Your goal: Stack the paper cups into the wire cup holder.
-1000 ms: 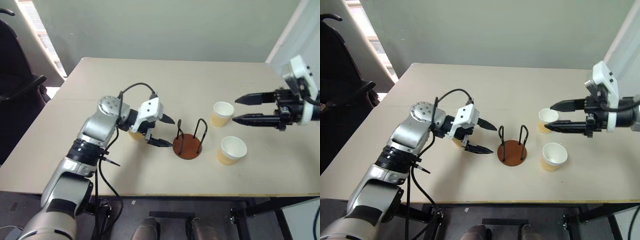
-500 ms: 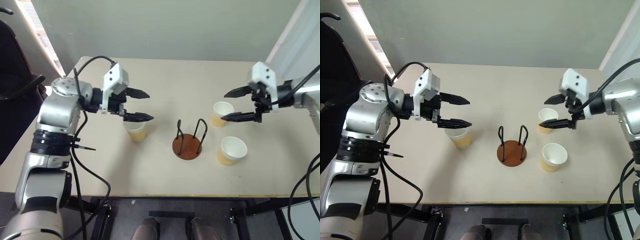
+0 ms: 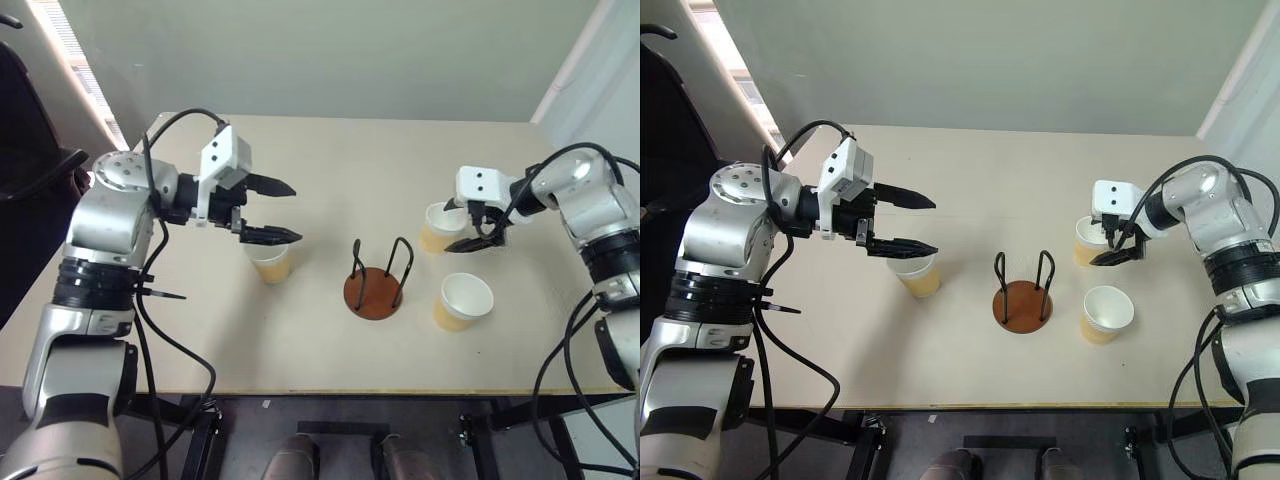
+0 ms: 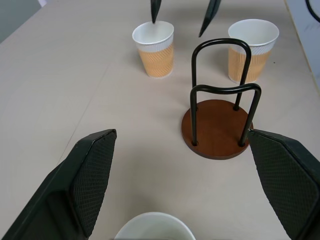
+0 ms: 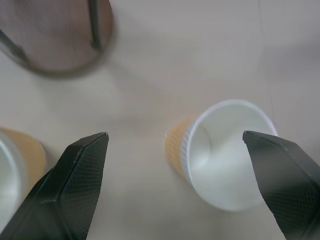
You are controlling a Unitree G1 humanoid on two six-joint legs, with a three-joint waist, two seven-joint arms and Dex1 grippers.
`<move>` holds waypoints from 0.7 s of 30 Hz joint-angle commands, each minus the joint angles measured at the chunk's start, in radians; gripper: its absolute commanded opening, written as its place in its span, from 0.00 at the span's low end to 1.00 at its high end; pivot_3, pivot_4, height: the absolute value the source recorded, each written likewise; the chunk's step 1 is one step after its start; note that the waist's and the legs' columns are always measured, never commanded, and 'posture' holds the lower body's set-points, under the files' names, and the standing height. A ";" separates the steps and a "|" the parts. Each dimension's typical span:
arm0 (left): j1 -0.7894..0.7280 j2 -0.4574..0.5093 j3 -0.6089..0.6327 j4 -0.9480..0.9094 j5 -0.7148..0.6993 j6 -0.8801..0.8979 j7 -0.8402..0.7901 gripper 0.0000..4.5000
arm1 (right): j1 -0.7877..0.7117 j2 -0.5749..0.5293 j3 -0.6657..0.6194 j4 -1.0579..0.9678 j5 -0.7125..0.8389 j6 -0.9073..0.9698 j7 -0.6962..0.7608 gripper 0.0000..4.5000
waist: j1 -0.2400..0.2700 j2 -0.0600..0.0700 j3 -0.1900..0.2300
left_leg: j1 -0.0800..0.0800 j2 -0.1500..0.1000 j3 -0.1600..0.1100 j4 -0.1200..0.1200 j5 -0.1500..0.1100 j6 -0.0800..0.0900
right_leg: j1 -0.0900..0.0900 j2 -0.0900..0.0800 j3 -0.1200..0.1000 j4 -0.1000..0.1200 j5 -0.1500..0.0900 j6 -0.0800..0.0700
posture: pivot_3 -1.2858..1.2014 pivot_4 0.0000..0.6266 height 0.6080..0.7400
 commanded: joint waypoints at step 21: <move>-0.011 0.010 0.023 -0.044 -0.072 -0.049 -0.106 1.00 | -0.103 0.135 -0.031 0.175 -0.133 -0.054 0.074 0.00 | -0.004 0.000 0.000 | -0.001 0.000 0.000 -0.008 0.003 -0.006 | -0.004 0.000 -0.001 0.000 0.000 -0.003 | 0.52 0.24 1.00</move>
